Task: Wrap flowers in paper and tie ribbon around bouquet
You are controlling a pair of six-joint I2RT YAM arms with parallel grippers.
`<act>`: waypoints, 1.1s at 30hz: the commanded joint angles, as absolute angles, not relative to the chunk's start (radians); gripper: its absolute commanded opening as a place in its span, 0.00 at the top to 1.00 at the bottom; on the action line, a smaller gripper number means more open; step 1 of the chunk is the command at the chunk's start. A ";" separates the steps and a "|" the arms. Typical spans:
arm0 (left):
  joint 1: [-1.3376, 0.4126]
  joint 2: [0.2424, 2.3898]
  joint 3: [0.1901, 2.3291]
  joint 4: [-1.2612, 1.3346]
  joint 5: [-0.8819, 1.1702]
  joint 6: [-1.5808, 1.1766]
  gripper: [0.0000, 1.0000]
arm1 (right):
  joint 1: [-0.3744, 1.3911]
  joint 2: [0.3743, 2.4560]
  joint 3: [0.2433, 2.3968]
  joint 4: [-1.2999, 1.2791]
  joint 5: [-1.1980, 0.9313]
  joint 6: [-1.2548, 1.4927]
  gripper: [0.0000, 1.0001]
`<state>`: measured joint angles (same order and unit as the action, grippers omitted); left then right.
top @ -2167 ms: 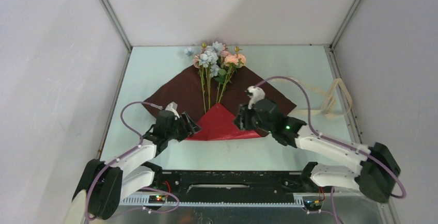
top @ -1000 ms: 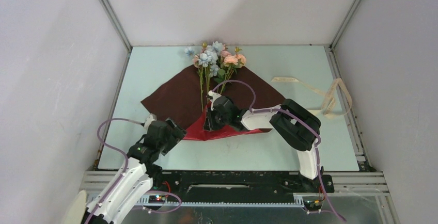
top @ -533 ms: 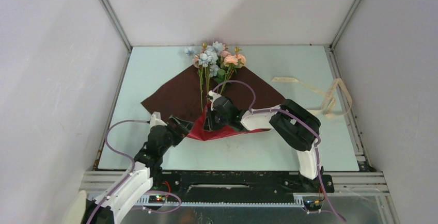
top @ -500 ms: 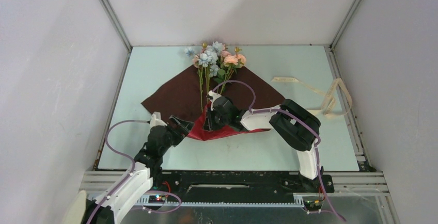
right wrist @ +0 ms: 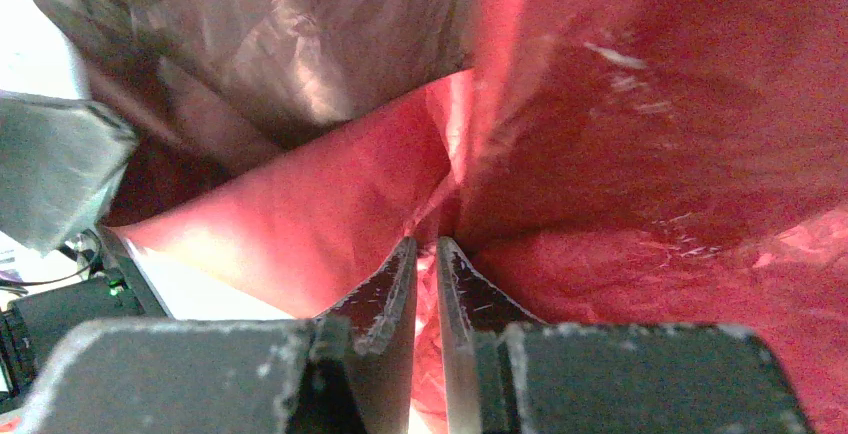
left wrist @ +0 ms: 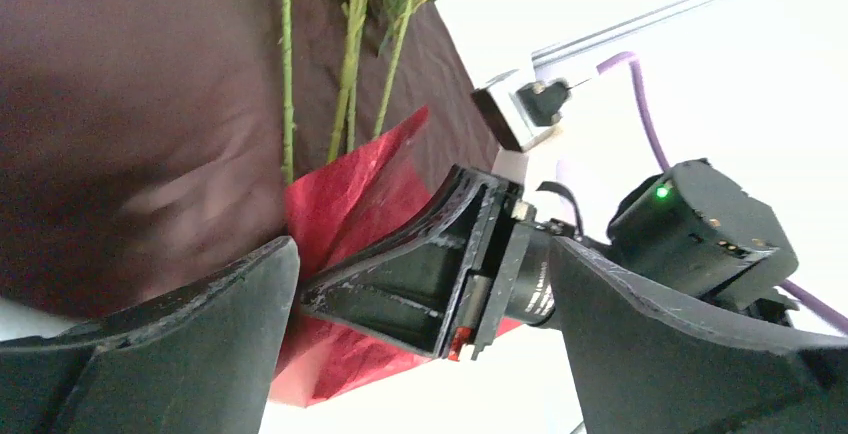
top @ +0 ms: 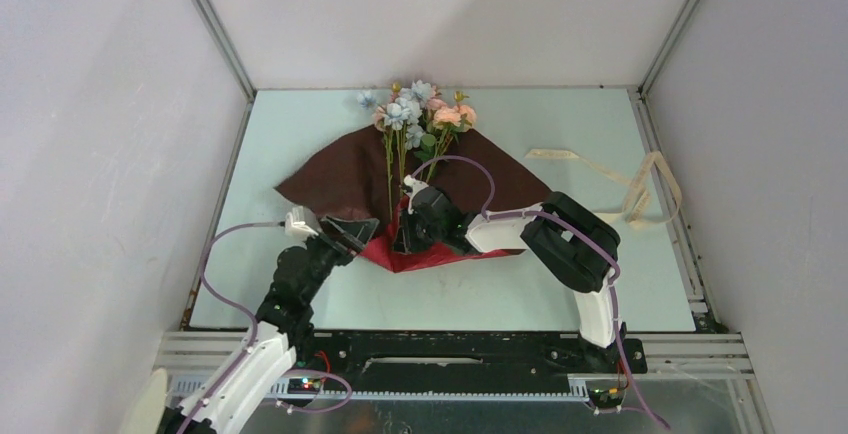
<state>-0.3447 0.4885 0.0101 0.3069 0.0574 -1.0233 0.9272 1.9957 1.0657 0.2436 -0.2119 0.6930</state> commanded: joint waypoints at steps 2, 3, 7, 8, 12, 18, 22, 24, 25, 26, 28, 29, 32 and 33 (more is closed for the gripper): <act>-0.347 0.482 -0.062 0.268 -0.056 -0.960 0.00 | 0.935 2.043 1.071 0.182 -0.218 0.694 0.84; -0.347 0.507 -0.038 0.207 -0.083 -0.959 0.00 | 0.933 2.043 1.070 0.181 -0.218 0.692 0.84; -0.344 0.636 -0.023 0.221 -0.183 -0.950 0.00 | 0.927 2.045 1.070 0.180 -0.228 0.691 0.84; -0.332 0.660 0.013 0.176 -0.223 -0.952 0.00 | 0.925 2.044 1.070 0.177 -0.229 0.689 0.84; -0.299 0.759 0.145 -0.020 -0.317 -0.949 0.00 | 0.922 2.040 1.070 0.159 -0.225 0.679 0.84; -0.233 0.763 0.270 -0.259 -0.522 -1.013 0.00 | 0.921 2.039 1.070 0.150 -0.229 0.672 0.84; -0.092 0.789 0.297 -0.271 -0.484 -0.981 0.00 | 0.918 2.046 1.070 0.159 -0.241 0.672 0.84; -0.037 0.833 0.297 -0.188 -0.438 -0.954 0.00 | 0.915 2.051 1.070 0.166 -0.251 0.676 0.84; -0.021 0.871 0.293 -0.158 -0.412 -0.927 0.00 | 0.915 2.052 1.070 0.167 -0.255 0.677 0.84; -0.008 0.894 0.288 -0.079 -0.342 -0.914 0.00 | 0.913 2.052 1.070 0.168 -0.255 0.677 0.85; -0.004 0.961 0.281 0.043 -0.228 -0.879 0.00 | 0.909 2.052 1.070 0.167 -0.256 0.678 0.85; -0.003 1.008 0.281 0.080 -0.153 -0.861 0.00 | 0.909 2.051 1.070 0.165 -0.256 0.678 0.85; -0.003 1.084 0.273 0.231 -0.044 -0.837 0.00 | 0.905 2.050 1.070 0.164 -0.257 0.678 0.85; -0.003 1.108 0.267 0.259 -0.003 -0.829 0.00 | 0.907 2.048 1.070 0.164 -0.258 0.678 0.85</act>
<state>-0.0078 1.0233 0.2749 0.0635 -0.2329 -0.8982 0.9070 2.0056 1.0698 0.2462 -0.2623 0.6926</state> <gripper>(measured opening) 0.996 0.156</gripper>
